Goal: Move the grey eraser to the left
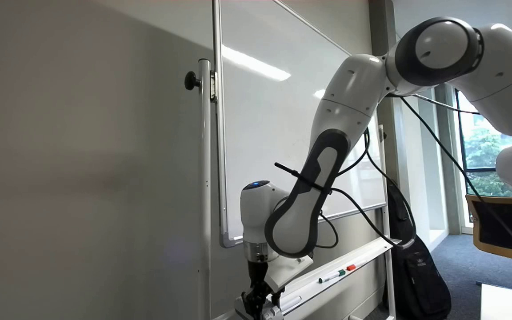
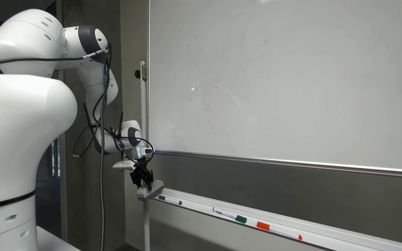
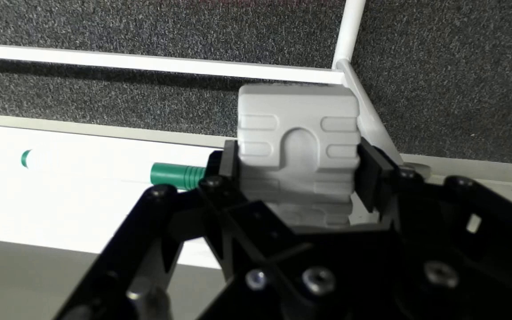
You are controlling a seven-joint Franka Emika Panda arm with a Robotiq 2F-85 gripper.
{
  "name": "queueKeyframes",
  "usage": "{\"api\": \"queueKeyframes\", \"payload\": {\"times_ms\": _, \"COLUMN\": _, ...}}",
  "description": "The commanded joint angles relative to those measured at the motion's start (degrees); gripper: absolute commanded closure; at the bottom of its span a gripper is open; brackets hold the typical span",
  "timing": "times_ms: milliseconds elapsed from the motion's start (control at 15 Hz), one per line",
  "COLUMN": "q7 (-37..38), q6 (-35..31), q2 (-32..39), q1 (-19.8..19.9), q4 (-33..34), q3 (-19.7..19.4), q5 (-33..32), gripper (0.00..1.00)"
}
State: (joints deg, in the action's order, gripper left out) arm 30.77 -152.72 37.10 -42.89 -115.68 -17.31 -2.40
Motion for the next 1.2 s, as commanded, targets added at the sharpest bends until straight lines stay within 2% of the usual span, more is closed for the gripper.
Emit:
{"api": "queueKeyframes", "payload": {"times_ms": 0, "q7": 0.5, "q6": 0.6, "q2": -2.2, "q1": 4.6, "q4": -0.4, "q3": 4.2, "q5": -0.6, "gripper": 0.62}}
{"api": "queueKeyframes", "payload": {"times_ms": 533, "q7": -1.0, "q6": -4.3, "q2": -2.8, "q1": 12.4, "q4": -1.3, "q3": 11.3, "q5": 0.7, "gripper": 0.62}}
{"api": "queueKeyframes", "payload": {"times_ms": 800, "q7": -1.3, "q6": -8.6, "q2": -2.6, "q1": 14.4, "q4": -1.8, "q3": 13.1, "q5": 0.7, "gripper": 0.62}}
{"api": "queueKeyframes", "payload": {"times_ms": 1000, "q7": -1.6, "q6": -8.7, "q2": -2.3, "q1": 15.0, "q4": -1.6, "q3": 13.6, "q5": 0.7, "gripper": 0.62}}
{"api": "queueKeyframes", "payload": {"times_ms": 1067, "q7": -1.6, "q6": -8.0, "q2": -2.2, "q1": 14.9, "q4": -1.4, "q3": 13.3, "q5": 0.4, "gripper": 0.57}}
{"api": "queueKeyframes", "payload": {"times_ms": 1133, "q7": -1.6, "q6": -7.9, "q2": -2.1, "q1": 14.8, "q4": -1.4, "q3": 13.2, "q5": 0.2, "gripper": 0.12}}
